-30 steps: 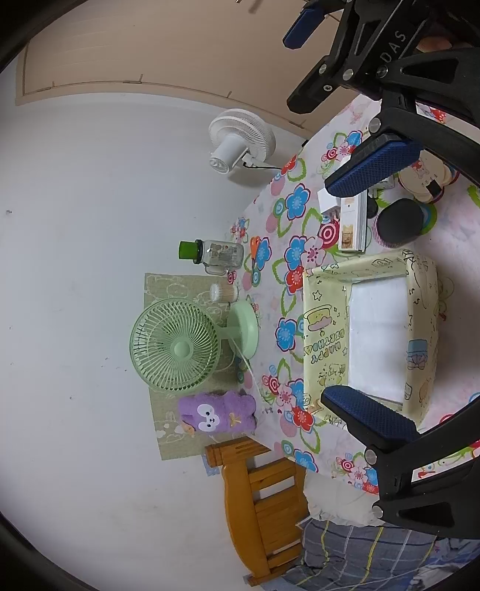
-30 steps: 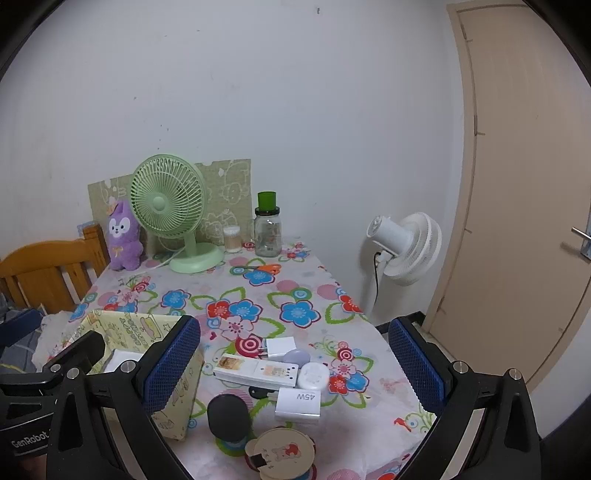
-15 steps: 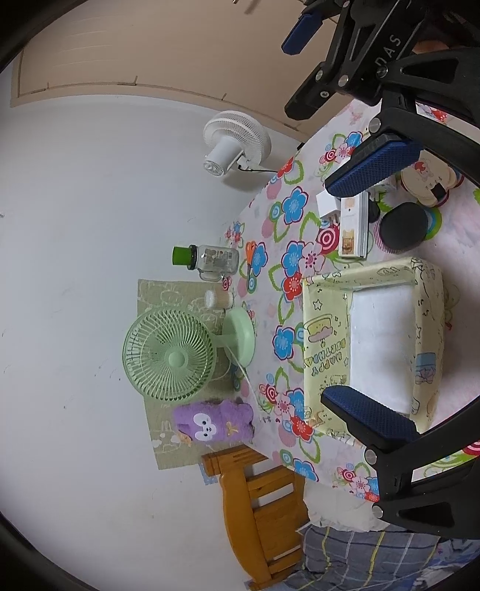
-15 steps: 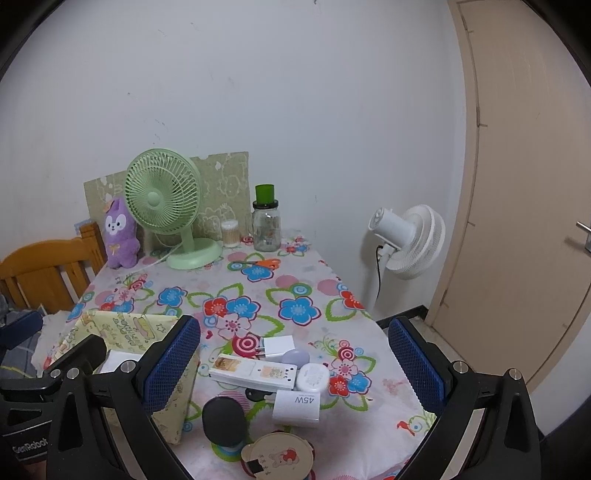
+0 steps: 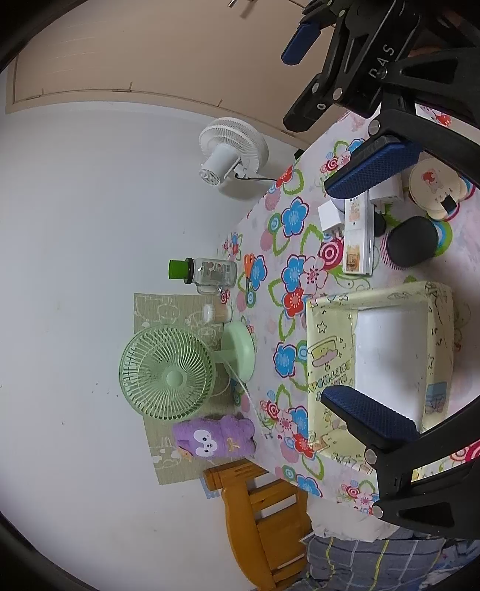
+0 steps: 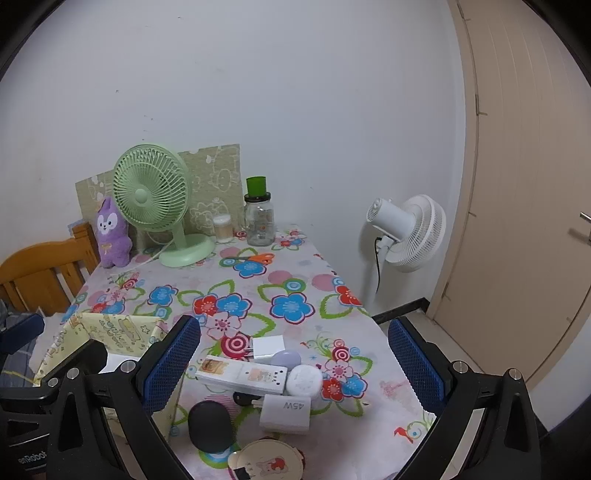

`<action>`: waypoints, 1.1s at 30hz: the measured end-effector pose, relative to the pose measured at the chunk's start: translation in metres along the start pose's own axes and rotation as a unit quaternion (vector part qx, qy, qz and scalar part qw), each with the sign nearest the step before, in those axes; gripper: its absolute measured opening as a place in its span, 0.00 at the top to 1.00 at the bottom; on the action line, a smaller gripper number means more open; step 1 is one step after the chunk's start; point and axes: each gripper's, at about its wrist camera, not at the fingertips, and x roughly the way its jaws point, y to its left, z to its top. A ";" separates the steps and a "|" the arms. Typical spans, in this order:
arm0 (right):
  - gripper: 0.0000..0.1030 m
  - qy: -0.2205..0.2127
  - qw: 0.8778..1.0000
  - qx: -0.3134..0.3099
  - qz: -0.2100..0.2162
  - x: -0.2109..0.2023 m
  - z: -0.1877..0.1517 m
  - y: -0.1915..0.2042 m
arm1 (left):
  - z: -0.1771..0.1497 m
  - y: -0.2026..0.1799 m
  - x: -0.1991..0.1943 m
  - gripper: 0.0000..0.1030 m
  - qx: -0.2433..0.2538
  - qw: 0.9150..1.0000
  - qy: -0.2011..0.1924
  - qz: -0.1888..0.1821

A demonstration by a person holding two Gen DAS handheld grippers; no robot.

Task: Organize rigid objects

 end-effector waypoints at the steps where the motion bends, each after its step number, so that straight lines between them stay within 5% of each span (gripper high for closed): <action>1: 0.03 0.000 1.000 -0.001 0.000 0.001 0.000 -0.002 | 0.000 -0.001 0.001 0.03 -0.001 1.000 0.001 0.000; 6: 0.06 0.008 1.000 -0.003 0.000 0.006 -0.004 -0.007 | -0.002 -0.010 0.009 0.12 -0.005 1.000 0.011 -0.005; 33: 0.14 0.051 0.998 0.016 -0.030 0.039 -0.033 -0.066 | -0.034 -0.079 0.065 0.22 0.012 0.997 0.067 -0.039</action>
